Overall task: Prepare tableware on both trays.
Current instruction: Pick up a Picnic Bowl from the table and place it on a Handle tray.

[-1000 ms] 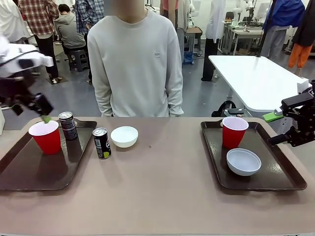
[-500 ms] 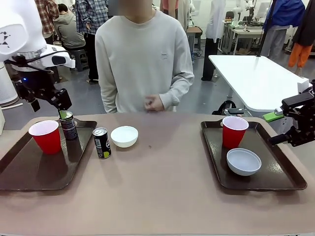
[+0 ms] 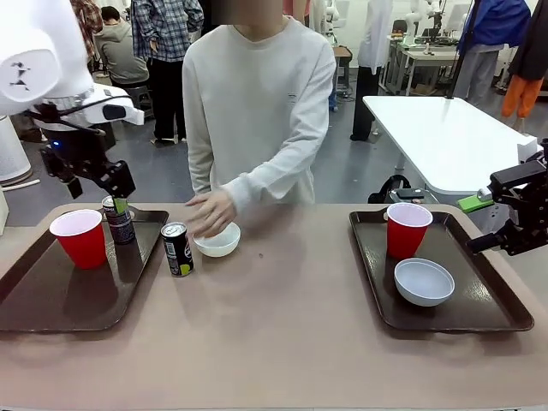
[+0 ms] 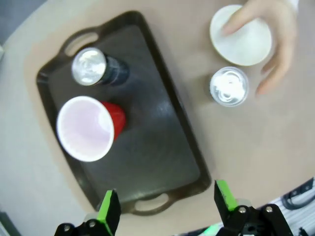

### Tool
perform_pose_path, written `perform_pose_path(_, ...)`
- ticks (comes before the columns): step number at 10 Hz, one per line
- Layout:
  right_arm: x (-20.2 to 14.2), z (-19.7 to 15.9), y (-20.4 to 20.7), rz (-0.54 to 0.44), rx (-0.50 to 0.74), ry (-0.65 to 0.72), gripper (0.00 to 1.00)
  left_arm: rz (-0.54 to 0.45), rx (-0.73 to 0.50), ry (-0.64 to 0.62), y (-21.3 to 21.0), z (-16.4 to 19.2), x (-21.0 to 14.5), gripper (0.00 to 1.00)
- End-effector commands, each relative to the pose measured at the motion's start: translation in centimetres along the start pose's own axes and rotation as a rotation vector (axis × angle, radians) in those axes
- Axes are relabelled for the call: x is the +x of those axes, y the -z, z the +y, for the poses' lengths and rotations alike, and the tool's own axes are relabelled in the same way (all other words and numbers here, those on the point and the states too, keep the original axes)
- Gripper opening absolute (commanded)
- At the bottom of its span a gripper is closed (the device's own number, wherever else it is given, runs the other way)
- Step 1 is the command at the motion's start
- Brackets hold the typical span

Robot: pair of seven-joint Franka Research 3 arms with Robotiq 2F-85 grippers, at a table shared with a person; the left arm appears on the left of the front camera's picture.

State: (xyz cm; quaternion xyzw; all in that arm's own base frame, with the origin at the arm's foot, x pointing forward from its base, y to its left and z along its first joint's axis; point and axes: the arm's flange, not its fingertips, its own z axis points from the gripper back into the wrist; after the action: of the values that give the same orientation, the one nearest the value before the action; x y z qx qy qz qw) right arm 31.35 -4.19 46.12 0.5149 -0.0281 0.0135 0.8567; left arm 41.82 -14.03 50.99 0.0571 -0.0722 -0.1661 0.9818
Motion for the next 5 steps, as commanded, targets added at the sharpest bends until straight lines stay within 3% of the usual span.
perform_pose_path(1, 0.0, -0.1, 0.2, -0.002, 0.026, -0.018, 0.95, 0.034, -0.006, 0.083, 0.2, -0.9, 2.0, 1.00)
perform_pose_path(4, 0.0, -0.1, 0.2, -0.002, 0.026, -0.018, 0.95, 0.083, -0.090, 0.171, 1.3, -2.5, 2.6, 1.00)
perform_pose_path(5, 0.0, -0.1, 0.2, -0.002, 0.026, -0.018, 0.95, 0.069, -0.129, 0.193, 0.3, -1.5, 0.0, 1.00)
